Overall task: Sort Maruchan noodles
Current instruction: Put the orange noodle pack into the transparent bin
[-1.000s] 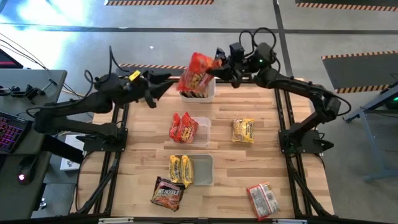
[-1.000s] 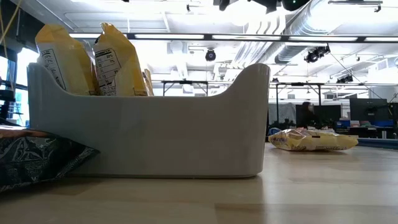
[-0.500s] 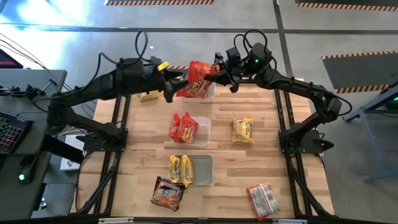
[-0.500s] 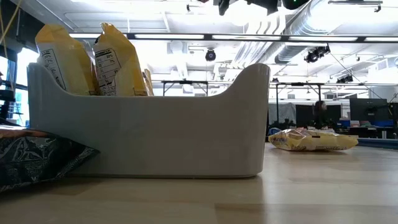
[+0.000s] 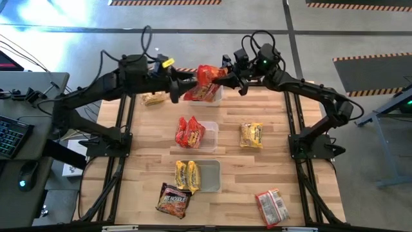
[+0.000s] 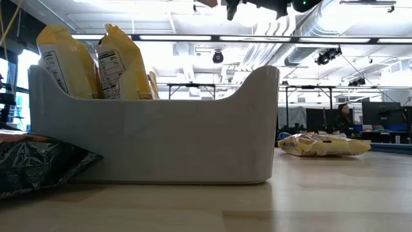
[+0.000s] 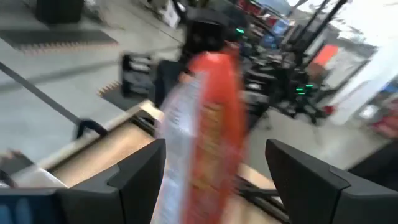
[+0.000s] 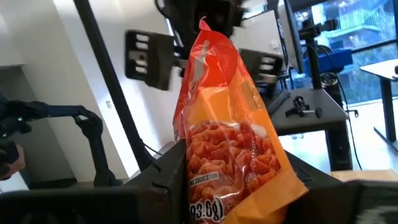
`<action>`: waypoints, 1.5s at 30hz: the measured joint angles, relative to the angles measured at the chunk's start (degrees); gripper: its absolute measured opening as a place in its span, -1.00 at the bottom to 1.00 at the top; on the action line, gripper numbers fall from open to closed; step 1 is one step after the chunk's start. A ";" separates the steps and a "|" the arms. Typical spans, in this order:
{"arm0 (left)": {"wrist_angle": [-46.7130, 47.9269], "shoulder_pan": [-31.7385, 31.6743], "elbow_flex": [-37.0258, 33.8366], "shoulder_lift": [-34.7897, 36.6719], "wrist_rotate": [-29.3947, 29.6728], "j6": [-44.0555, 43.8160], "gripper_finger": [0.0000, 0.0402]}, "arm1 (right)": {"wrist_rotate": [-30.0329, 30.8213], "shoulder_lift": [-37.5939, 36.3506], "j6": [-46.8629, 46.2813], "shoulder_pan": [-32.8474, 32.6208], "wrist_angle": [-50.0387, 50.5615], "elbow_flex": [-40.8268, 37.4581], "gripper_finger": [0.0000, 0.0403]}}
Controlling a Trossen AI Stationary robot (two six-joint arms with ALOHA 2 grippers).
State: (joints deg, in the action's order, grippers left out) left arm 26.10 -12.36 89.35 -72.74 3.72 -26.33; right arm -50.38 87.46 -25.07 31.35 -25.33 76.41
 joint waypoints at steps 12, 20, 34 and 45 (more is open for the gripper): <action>3.65 0.52 -0.06 0.49 -1.75 1.52 0.35 | -1.08 -0.02 0.58 -0.53 0.00 -0.01 -0.36; 2.97 -0.27 -0.07 0.69 -9.74 4.51 0.35 | -0.61 -0.02 0.08 -0.65 -0.02 -0.01 -0.36; 4.37 -2.32 -0.07 0.64 -10.24 3.28 0.37 | -0.15 -0.04 0.08 -0.65 0.06 -0.01 -0.36; 4.05 -2.38 -0.09 0.38 -10.99 2.90 0.58 | -0.11 -0.09 0.06 -0.65 0.35 -0.01 -0.36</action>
State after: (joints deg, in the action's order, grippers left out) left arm 30.15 -14.74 89.25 -72.36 -7.27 -23.43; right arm -50.49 87.36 -25.01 30.70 -24.97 76.40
